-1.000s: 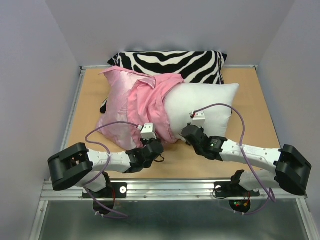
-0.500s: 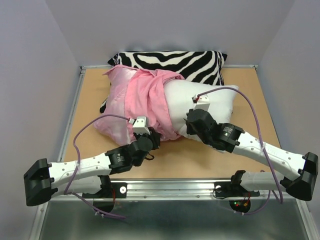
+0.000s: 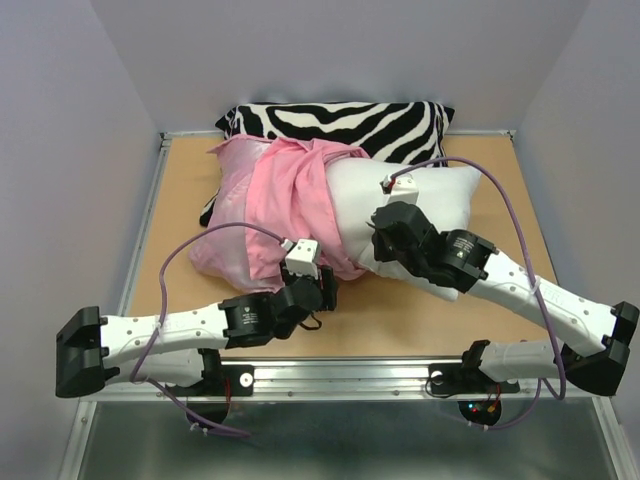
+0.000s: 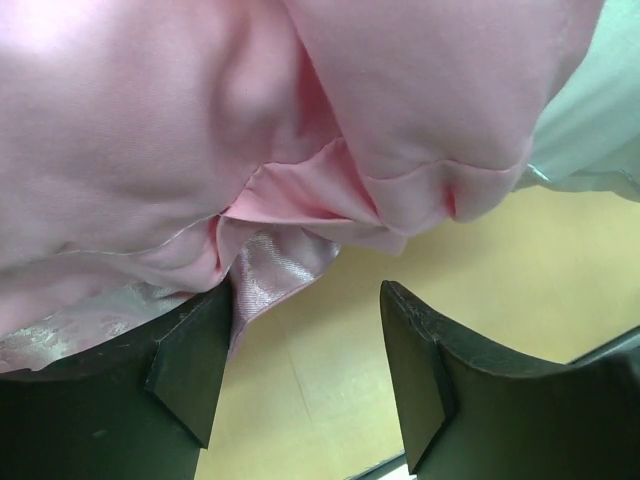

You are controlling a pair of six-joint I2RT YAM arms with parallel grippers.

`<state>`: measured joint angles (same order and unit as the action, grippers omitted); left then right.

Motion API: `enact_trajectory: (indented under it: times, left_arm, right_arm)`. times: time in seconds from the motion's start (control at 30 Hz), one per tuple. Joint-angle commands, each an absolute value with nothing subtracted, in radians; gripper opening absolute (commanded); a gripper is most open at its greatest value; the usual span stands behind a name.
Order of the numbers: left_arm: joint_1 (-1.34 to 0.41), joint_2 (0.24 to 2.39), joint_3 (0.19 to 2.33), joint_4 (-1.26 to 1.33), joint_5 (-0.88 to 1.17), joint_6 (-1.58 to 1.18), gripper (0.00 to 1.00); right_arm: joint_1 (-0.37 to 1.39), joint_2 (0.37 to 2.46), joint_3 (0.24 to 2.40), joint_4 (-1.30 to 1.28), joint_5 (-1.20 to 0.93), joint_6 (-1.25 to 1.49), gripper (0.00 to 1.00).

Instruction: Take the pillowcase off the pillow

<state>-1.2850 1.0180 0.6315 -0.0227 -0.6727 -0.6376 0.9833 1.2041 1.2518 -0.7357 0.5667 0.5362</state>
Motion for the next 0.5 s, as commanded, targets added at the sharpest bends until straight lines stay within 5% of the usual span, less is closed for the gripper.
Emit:
enact_trajectory:
  times: [0.0,0.07,0.17,0.23,0.47]
  left_arm:
    - [-1.292,1.066,0.707,-0.121,-0.747,-0.632,0.67]
    - [-1.292,1.101,0.744,-0.214,-0.794,-0.666,0.62]
    - [-1.292,1.158,0.793,-0.306,-0.863,-0.750,0.39]
    - [-1.293,1.172,0.828,-0.415,-0.897,-0.831,0.03]
    - [-1.426,1.140,1.179,-0.786,-1.097,-0.905,0.00]
  right_arm:
    - [0.980,1.183,1.384,-0.676,0.601,0.517,0.01]
    - [0.980,1.189,1.408,-0.681,0.594,0.514,0.00]
    - [0.982,1.195,1.437,-0.689,0.584,0.508,0.01]
    - [0.980,1.195,1.466,-0.704,0.581,0.508,0.01]
    - [0.982,1.184,1.620,-0.807,0.607,0.477,0.01]
